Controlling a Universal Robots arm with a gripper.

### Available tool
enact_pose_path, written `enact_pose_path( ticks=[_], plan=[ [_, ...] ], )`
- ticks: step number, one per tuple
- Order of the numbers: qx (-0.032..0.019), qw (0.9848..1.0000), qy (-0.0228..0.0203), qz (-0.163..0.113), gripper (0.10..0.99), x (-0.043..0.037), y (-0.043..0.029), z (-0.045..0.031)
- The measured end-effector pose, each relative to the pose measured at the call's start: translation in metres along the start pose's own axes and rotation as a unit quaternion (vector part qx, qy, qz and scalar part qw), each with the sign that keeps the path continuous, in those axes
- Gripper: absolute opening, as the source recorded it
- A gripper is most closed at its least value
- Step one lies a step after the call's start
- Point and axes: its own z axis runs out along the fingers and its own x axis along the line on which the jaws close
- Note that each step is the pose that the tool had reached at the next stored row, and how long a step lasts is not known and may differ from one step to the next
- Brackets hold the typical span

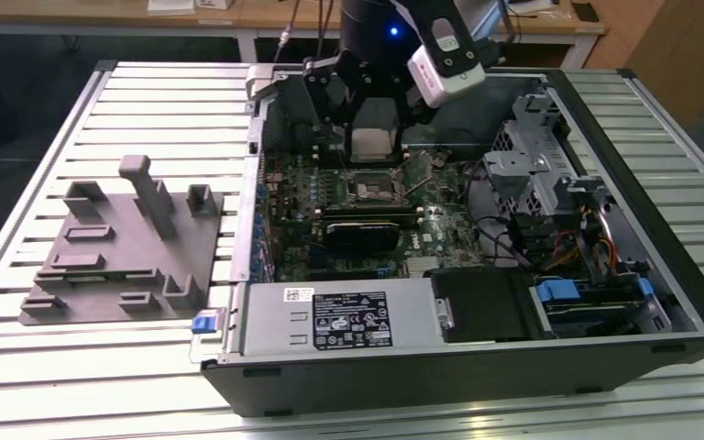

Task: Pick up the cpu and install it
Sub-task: 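Pick up the cpu and move it towards the insertion slot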

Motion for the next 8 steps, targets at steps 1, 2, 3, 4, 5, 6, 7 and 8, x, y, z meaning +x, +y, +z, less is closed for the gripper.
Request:
enact_pose_path(
  ticks=[1,2,3,4,5,6,7,8],
  plan=[
    [-0.0001,1.0000,0.0000,0.000,0.541,-0.0012,-0.0001,0.0011],
    [-0.0001,1.0000,-0.0001,0.000,0.541,-0.0022,-0.0001,0.0023],
    [-0.0001,1.0000,0.0000,0.000,0.541,-0.0033,-0.0001,0.0034],
    [-0.0001,1.0000,0.0000,0.000,0.541,-0.0043,-0.0002,0.0046],
    [-0.0001,1.0000,0.0000,0.000,0.541,-0.0054,-0.0002,0.0059],
    [-0.0001,1.0000,0.0000,0.000,0.541,-0.0064,-0.0002,0.0071],
    [-0.0001,1.0000,0.0000,0.000,0.541,-0.0075,-0.0003,0.0084],
    [-0.0001,1.0000,0.0000,0.000,0.541,-0.0084,-0.0003,0.0097]
  ],
)
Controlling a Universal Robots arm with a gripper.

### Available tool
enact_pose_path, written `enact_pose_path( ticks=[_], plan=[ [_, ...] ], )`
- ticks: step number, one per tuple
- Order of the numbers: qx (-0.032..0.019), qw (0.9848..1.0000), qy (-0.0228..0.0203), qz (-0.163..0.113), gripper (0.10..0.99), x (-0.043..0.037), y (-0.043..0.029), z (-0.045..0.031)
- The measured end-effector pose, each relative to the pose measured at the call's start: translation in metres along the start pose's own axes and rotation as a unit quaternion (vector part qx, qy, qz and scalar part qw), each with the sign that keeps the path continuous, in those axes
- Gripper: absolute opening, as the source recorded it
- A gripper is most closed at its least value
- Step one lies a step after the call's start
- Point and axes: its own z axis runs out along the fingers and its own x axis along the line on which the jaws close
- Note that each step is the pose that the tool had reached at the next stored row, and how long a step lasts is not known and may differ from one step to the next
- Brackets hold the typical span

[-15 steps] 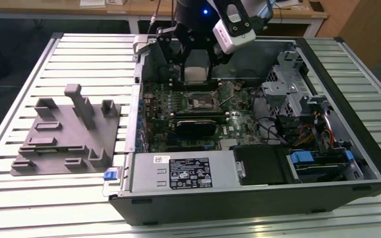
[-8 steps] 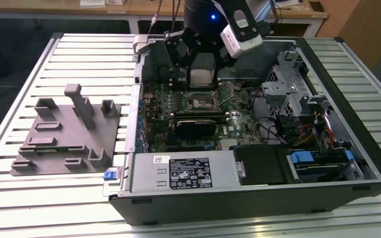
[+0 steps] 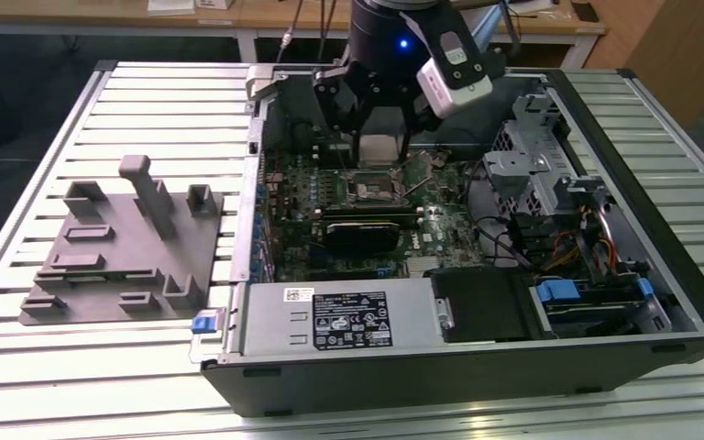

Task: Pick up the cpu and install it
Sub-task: 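Pick up the cpu and move it towards the insertion slot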

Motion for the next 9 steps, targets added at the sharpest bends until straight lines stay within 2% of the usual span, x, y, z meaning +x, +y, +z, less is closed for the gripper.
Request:
enact_pose_path(
  ticks=[9],
  plan=[
    [0.0000,1.0000,0.0000,0.000,0.541,-0.0059,0.0025,0.0103]
  ],
)
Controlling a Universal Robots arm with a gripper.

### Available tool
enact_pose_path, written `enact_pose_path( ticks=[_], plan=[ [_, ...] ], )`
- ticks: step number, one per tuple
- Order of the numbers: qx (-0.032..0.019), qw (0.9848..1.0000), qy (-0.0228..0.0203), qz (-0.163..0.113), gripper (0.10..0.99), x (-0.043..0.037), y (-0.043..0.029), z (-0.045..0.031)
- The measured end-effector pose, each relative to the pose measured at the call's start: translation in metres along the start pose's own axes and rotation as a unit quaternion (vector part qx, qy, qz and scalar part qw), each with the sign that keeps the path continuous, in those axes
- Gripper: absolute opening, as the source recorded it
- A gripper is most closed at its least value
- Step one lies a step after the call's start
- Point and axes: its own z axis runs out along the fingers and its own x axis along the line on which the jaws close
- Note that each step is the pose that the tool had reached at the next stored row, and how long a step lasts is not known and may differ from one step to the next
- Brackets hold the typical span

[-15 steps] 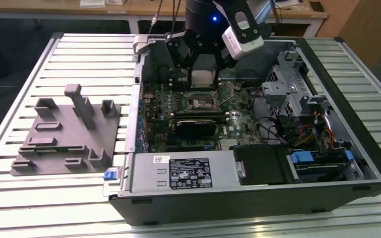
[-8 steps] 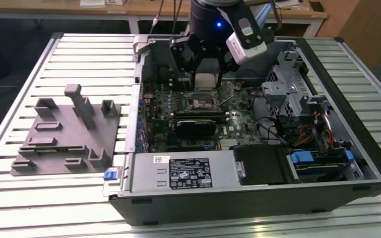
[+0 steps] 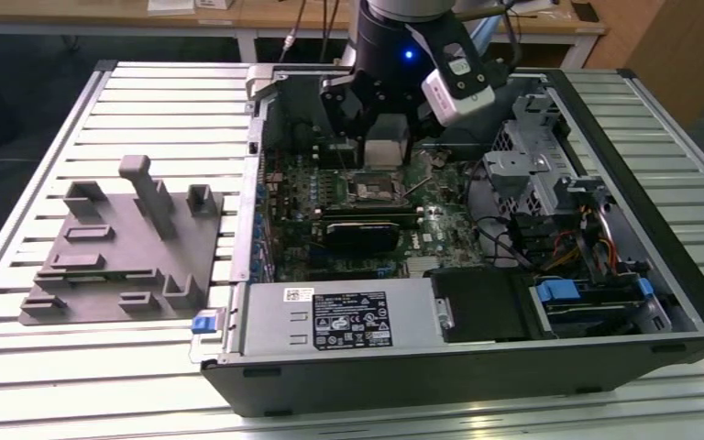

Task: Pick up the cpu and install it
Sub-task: 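Pick up the cpu and move it towards the insertion slot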

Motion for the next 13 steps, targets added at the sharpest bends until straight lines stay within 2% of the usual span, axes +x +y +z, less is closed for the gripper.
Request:
enact_pose_path(
  ticks=[5,13],
  plan=[
    [0.0000,1.0000,0.0000,0.000,0.541,-0.0009,0.0046,0.0045],
    [0.0000,1.0000,0.0000,0.000,0.541,-0.0008,0.0158,0.0119]
  ],
)
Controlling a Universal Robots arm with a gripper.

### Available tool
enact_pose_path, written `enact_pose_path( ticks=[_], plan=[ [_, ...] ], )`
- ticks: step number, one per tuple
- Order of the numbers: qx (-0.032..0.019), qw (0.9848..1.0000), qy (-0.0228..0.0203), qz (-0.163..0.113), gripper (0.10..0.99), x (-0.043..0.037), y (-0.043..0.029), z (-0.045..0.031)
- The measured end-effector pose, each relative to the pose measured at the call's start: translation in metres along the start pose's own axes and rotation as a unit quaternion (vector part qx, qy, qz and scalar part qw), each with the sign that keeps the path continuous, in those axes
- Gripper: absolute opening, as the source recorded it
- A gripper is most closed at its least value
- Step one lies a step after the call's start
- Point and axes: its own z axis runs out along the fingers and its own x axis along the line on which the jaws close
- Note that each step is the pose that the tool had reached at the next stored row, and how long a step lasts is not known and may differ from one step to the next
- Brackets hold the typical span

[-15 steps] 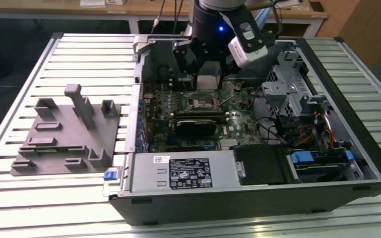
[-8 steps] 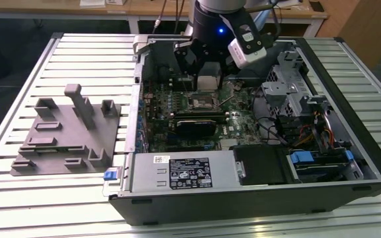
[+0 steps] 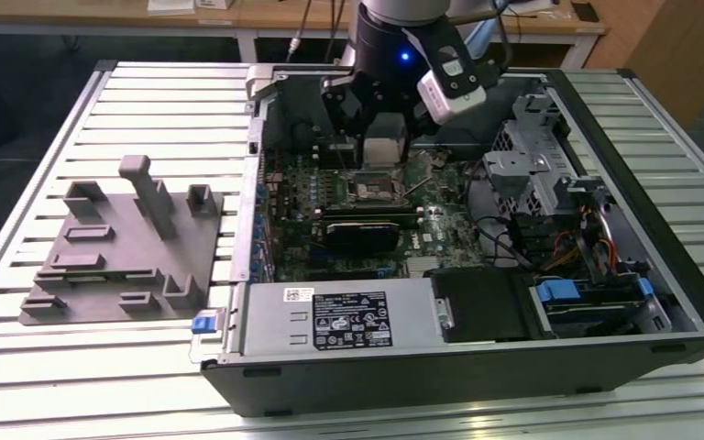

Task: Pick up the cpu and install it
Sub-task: 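Pick up the cpu and move it towards the insertion slot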

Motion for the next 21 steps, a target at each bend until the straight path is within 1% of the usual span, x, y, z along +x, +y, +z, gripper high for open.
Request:
enact_pose_path(
  ticks=[13,21],
  plan=[
    [0.0000,1.0000,0.0000,0.000,0.541,0.0002,0.0171,0.0153],
    [0.0000,1.0000,0.0001,0.000,0.541,-0.0026,0.0243,0.0264]
  ],
)
